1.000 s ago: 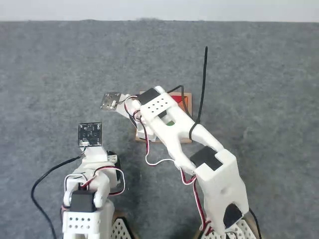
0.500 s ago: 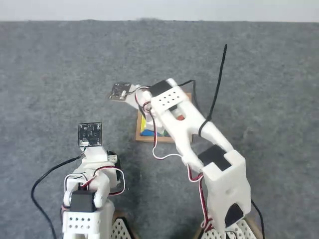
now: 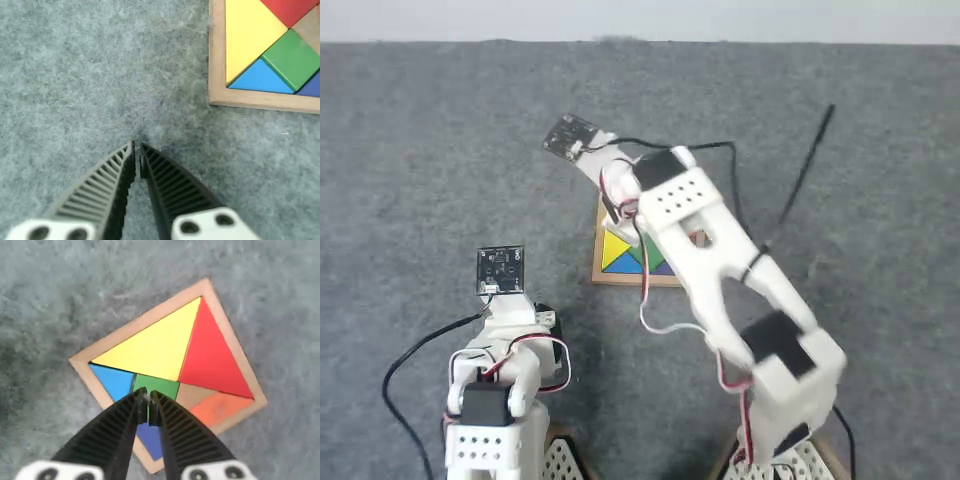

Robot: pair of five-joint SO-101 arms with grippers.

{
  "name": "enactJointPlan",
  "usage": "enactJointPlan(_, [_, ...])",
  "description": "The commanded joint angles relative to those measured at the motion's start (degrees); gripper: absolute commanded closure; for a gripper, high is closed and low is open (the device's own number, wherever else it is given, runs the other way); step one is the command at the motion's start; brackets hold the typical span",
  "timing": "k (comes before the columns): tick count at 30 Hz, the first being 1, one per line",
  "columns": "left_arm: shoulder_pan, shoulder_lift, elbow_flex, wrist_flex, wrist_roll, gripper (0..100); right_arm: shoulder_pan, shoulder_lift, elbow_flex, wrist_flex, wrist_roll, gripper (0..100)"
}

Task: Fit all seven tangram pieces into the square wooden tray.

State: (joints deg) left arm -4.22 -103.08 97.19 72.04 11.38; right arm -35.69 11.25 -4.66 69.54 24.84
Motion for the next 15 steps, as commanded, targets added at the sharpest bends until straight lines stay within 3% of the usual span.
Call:
enactJointPlan(1, [-0.35,-1.14,-0.75,0.26,-0.88,99,1.27,-13.23,10.55,-5.49,-3.34,98.3])
enactJointPlan(9, [-0.35,-1.14,-0.75,0.26,-0.88,99,5.23,-41.63,52.40,-22.81,-8.26,98.3])
enactJointPlan(15, [-0.35,-1.14,-0.75,0.26,-0.88,99,13.23,-57.54,67.34,-21.67,-8.26,98.3])
